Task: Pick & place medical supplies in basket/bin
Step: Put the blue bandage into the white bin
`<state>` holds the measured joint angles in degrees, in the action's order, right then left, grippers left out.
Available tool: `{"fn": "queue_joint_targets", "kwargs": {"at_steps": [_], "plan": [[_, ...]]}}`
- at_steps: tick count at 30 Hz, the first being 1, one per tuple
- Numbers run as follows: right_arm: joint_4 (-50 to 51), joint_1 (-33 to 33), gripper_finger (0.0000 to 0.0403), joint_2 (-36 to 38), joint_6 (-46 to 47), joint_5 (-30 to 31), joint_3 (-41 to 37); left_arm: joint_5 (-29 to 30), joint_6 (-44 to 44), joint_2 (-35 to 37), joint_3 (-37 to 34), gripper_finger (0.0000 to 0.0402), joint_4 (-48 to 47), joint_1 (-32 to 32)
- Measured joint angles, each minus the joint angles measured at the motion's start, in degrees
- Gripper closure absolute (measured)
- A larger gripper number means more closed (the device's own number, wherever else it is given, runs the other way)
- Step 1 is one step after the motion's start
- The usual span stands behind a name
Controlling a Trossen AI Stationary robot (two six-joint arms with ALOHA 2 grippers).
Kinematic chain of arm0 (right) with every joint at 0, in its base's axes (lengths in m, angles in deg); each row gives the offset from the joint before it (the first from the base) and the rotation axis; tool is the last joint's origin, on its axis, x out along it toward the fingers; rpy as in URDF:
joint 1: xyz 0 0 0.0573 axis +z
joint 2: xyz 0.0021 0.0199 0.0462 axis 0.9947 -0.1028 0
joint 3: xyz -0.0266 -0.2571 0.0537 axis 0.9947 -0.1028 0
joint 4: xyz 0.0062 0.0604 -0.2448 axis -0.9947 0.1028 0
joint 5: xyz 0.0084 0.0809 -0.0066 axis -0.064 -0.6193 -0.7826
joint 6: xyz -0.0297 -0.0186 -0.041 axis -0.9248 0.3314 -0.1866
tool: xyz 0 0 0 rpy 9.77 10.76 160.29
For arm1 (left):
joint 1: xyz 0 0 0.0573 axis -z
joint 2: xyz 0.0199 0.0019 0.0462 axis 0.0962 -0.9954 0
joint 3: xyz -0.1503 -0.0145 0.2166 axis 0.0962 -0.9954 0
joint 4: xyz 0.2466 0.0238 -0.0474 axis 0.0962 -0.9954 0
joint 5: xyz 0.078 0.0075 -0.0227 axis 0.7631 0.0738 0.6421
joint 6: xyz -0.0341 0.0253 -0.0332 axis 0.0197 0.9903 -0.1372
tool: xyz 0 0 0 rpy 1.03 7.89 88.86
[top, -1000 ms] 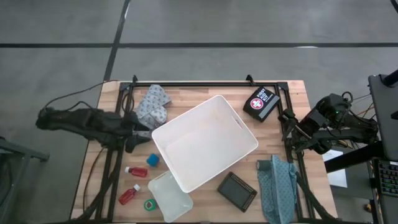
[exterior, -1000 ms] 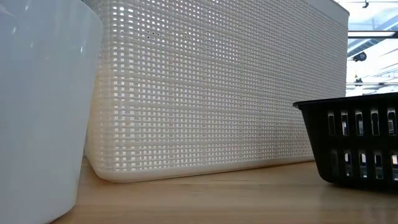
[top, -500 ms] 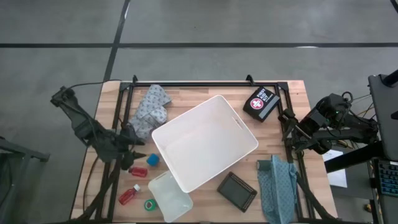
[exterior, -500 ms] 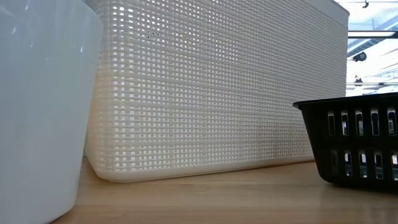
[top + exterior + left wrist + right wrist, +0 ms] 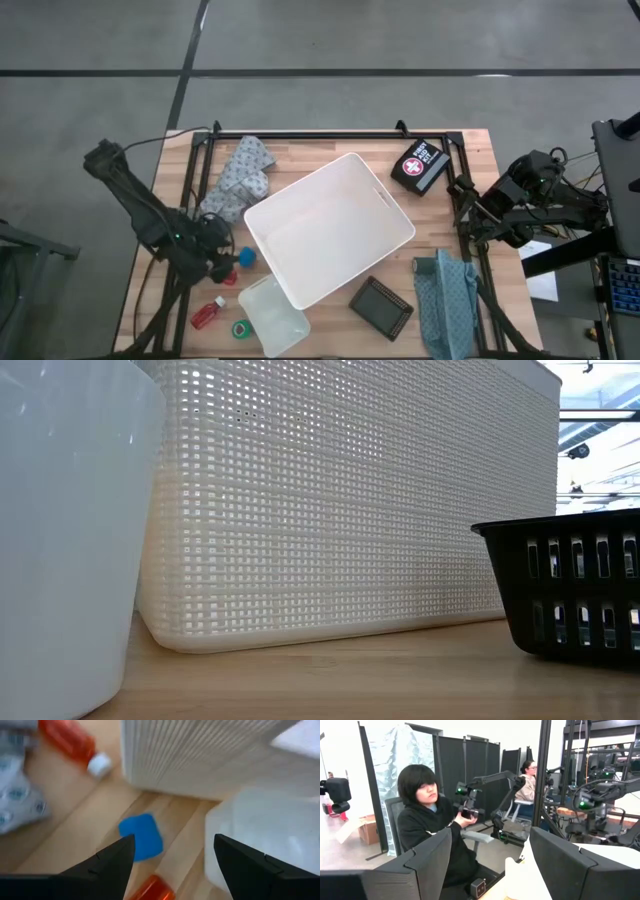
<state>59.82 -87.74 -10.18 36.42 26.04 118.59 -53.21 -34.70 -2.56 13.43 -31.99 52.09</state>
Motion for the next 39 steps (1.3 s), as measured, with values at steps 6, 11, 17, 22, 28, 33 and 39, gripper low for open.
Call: {"fn": "queue_joint_targets", "kwargs": {"at_steps": [6, 11, 17, 22, 28, 33, 39], "plan": [[0.0, 0.0, 0.0145, 0.0, 0.0, 0.0, 0.0, -5.8, -5.8, -6.2, -1.1, 0.0126, 0.4, 0.0], [0.0, 0.0, 0.0141, 0.0, 0.0, 0.0, 0.0, -6.5, -7.2, -10.5, -1.2, 0.0126, 1.0, -0.7], [0.0, 0.0, 0.0135, 0.0, 0.0, 0.0, 0.0, -6.8, -3.1, -13.7, -1.2, 0.0127, 3.0, -3.9], [0.0, 0.0, 0.0141, 0.0, 0.0, 0.0, 0.0, -8.3, 1.0, -15.3, -1.2, 0.0126, 5.4, -6.4], [0.0, 0.0, 0.0143, 0.0, 0.0, 0.0, 0.0, -8.6, 1.0, -16.7, -1.2, 0.0127, 5.4, -7.4], [0.0, 0.0, 0.0137, 0.0, 0.0, 0.0, 0.0, -9.2, 1.3, -19.2, -1.2, 0.0127, 5.4, -8.1], [0.0, 0.0, 0.0138, 0.0, 0.0, 0.0, 0.0, -9.7, 2.4, -22.1, -1.3, 0.0131, 5.6, -9.4]]}}
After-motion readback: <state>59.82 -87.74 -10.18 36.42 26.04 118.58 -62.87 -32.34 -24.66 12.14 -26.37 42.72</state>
